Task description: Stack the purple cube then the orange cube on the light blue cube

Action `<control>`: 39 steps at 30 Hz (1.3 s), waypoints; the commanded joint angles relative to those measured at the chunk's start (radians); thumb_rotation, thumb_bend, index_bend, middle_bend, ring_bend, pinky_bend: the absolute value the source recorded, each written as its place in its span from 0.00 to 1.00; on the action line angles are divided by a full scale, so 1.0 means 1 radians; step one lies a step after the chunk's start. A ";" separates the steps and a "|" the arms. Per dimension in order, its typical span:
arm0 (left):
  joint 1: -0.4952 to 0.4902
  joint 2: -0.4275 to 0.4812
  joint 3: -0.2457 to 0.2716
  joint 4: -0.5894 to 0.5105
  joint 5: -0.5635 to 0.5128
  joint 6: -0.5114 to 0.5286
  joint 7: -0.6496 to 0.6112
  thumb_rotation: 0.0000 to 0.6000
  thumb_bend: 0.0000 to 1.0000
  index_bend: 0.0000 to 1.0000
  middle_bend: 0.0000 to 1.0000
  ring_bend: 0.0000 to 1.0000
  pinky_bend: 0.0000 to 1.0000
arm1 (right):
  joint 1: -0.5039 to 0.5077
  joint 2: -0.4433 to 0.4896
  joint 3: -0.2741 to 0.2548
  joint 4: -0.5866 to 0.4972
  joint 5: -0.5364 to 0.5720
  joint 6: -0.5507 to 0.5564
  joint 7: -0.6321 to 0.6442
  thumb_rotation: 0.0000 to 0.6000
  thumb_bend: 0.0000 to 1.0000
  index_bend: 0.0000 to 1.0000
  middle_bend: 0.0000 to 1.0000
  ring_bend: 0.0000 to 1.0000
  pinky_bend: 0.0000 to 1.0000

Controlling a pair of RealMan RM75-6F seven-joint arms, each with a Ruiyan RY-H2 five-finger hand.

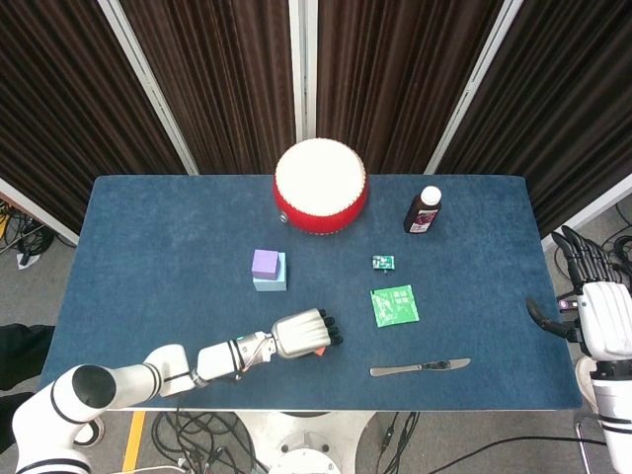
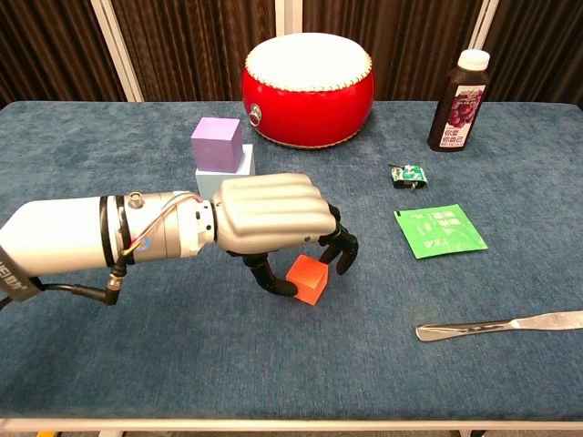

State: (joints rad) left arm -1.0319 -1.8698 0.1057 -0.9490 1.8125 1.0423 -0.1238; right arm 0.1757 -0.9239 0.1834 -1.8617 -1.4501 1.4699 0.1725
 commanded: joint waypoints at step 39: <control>0.056 0.459 -0.329 -0.569 -0.646 -0.179 0.264 1.00 0.29 0.49 0.60 0.46 0.56 | 0.015 -0.023 -0.008 -0.007 -0.005 -0.022 -0.065 1.00 0.22 0.00 0.00 0.00 0.00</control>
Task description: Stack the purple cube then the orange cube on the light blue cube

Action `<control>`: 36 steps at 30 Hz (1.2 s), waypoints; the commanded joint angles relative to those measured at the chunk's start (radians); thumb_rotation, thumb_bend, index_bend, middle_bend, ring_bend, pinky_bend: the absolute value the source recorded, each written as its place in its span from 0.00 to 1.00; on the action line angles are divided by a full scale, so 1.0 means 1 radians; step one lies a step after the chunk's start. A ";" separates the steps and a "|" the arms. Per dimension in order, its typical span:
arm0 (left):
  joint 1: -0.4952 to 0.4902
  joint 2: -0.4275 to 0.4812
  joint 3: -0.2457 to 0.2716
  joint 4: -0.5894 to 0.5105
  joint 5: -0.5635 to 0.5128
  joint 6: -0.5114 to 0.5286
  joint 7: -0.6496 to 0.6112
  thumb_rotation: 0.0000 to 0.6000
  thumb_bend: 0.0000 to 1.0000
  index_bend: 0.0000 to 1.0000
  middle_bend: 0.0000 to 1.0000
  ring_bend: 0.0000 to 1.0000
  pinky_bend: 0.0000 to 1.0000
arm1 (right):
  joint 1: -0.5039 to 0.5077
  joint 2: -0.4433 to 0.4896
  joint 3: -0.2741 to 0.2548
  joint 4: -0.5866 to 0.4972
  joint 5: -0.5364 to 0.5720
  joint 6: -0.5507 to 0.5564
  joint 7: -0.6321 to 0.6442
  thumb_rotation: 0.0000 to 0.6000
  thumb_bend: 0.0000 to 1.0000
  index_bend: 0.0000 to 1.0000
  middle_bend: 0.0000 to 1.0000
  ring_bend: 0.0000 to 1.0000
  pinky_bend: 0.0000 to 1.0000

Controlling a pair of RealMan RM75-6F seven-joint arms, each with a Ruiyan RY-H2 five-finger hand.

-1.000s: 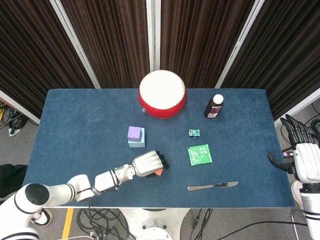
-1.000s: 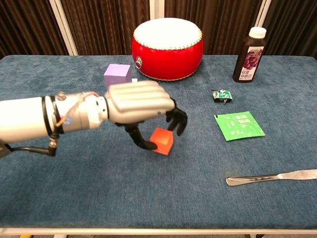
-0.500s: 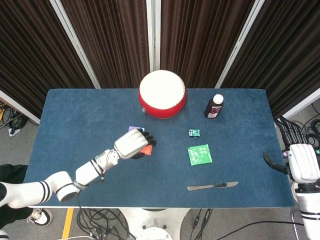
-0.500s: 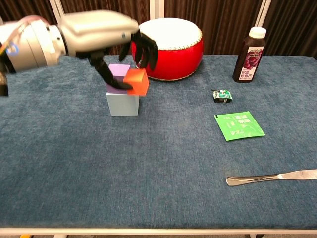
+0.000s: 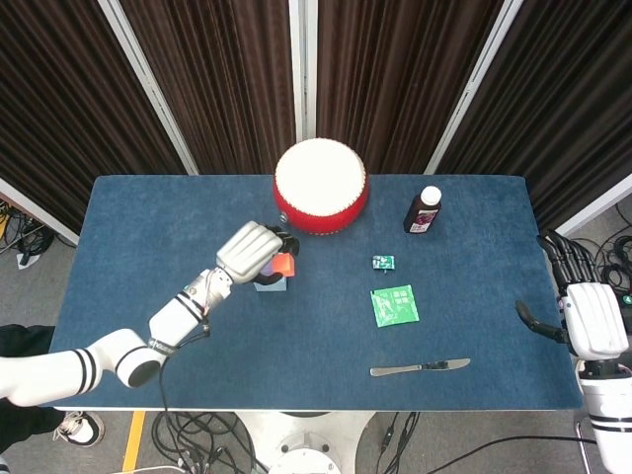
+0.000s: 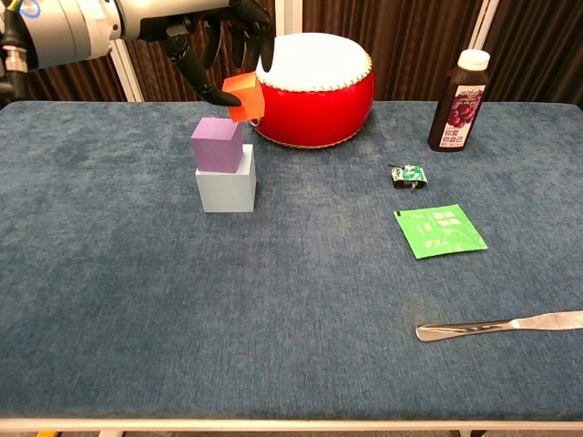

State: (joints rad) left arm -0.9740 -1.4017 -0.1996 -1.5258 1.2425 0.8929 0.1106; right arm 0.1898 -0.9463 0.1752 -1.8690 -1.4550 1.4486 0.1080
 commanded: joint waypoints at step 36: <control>-0.040 0.005 0.089 0.200 0.253 -0.033 -0.072 1.00 0.29 0.49 0.60 0.46 0.56 | 0.008 -0.017 -0.004 -0.005 0.008 -0.008 -0.054 1.00 0.22 0.00 0.00 0.00 0.00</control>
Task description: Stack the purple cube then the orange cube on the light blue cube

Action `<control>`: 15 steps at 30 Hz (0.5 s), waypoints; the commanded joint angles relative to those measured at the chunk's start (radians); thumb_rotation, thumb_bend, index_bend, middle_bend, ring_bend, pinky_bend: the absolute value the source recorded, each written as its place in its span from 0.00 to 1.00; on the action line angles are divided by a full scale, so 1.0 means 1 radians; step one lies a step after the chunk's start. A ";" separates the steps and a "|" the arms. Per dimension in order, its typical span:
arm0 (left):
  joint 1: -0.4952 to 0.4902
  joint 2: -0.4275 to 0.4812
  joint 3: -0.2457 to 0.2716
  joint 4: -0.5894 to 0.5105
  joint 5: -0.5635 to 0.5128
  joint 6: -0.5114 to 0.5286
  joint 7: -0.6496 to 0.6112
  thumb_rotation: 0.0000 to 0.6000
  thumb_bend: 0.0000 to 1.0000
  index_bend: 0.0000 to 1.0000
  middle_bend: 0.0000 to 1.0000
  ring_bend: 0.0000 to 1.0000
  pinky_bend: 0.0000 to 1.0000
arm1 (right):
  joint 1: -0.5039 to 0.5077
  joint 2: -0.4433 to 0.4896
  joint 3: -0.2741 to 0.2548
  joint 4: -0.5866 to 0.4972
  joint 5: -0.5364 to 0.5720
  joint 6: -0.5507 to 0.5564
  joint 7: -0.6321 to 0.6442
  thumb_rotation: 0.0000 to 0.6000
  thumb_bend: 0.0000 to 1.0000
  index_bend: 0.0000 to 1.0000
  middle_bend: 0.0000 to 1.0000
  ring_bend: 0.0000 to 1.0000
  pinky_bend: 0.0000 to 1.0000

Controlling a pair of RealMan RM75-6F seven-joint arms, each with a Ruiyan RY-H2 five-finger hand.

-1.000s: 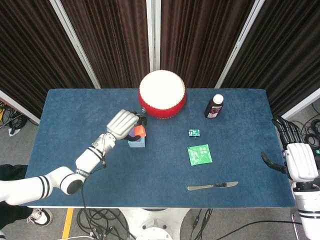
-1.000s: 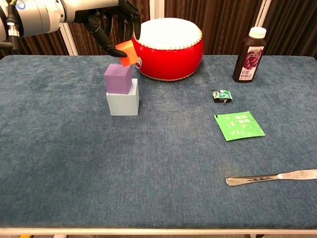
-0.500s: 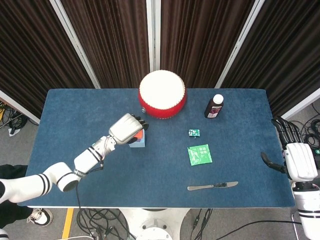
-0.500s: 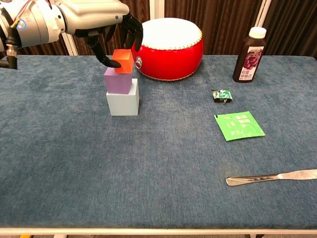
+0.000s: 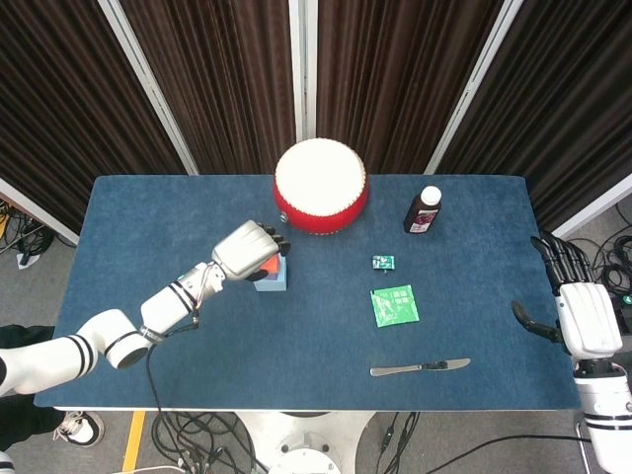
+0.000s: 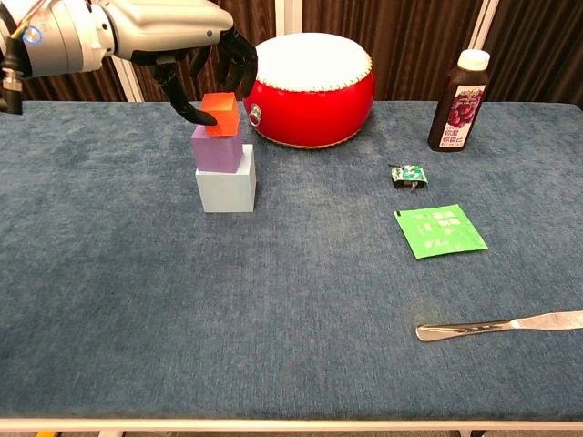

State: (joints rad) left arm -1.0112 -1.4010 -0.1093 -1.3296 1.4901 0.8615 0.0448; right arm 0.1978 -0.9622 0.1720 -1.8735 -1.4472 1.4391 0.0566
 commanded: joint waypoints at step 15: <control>-0.014 0.004 0.010 0.037 0.036 -0.009 -0.060 1.00 0.29 0.49 0.60 0.46 0.56 | 0.001 -0.010 0.000 0.002 0.004 0.003 -0.019 1.00 0.22 0.00 0.00 0.00 0.00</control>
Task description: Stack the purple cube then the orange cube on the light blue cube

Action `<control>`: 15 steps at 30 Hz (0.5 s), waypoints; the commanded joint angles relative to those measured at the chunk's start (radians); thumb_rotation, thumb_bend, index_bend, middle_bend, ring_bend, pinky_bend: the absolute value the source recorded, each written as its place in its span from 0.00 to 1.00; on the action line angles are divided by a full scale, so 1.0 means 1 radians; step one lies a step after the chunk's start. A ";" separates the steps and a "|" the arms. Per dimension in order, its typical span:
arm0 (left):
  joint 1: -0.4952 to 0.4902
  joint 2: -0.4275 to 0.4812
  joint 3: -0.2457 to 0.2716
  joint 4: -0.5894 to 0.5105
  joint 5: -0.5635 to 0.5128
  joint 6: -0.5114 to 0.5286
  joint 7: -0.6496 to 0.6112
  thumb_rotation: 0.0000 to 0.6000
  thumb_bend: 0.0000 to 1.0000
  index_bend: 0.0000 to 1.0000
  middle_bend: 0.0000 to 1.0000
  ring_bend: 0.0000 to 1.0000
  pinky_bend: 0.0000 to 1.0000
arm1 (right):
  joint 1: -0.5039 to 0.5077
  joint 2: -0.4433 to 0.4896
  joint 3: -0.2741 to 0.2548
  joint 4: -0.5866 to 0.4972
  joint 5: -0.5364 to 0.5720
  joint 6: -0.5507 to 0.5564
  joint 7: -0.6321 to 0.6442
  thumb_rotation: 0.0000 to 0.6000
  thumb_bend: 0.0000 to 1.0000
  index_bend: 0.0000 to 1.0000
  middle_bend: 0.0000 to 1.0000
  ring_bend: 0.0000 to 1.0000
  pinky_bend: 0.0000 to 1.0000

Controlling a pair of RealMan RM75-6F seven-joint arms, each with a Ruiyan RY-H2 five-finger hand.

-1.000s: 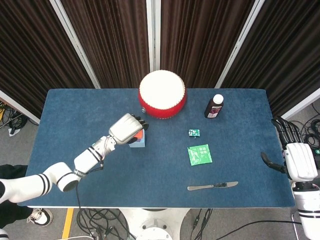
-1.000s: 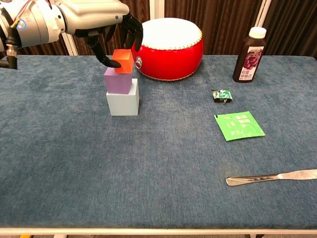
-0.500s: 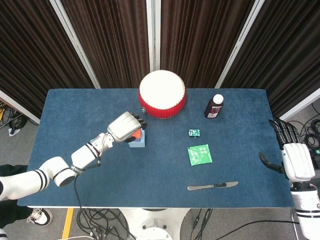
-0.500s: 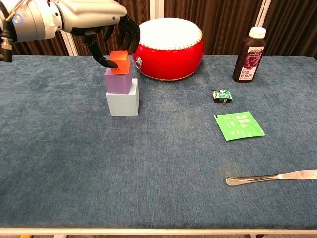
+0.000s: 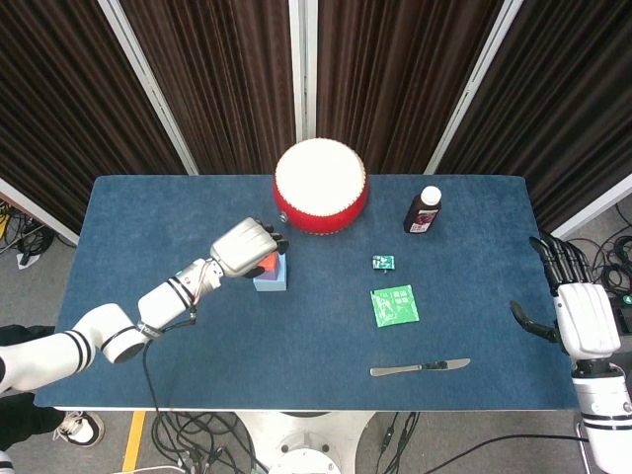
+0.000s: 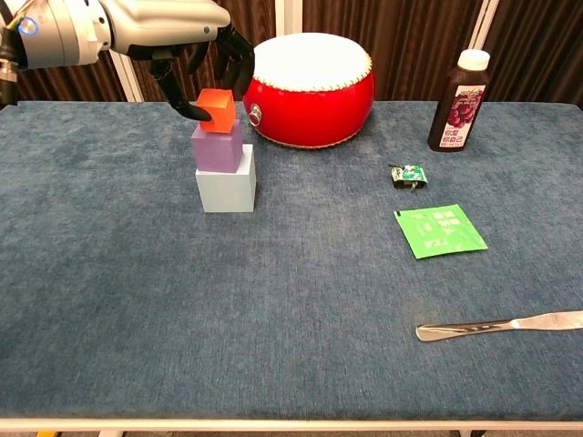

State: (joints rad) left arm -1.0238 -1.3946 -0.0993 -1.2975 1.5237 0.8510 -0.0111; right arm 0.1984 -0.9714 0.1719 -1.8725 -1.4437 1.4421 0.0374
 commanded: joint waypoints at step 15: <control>-0.013 -0.024 0.005 0.050 0.018 -0.001 -0.038 1.00 0.29 0.49 0.60 0.46 0.56 | 0.005 -0.001 0.004 0.000 0.014 -0.009 -0.007 1.00 0.22 0.00 0.00 0.00 0.00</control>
State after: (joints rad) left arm -1.0363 -1.4173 -0.0948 -1.2489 1.5407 0.8502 -0.0486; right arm 0.2036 -0.9729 0.1762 -1.8726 -1.4295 1.4327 0.0304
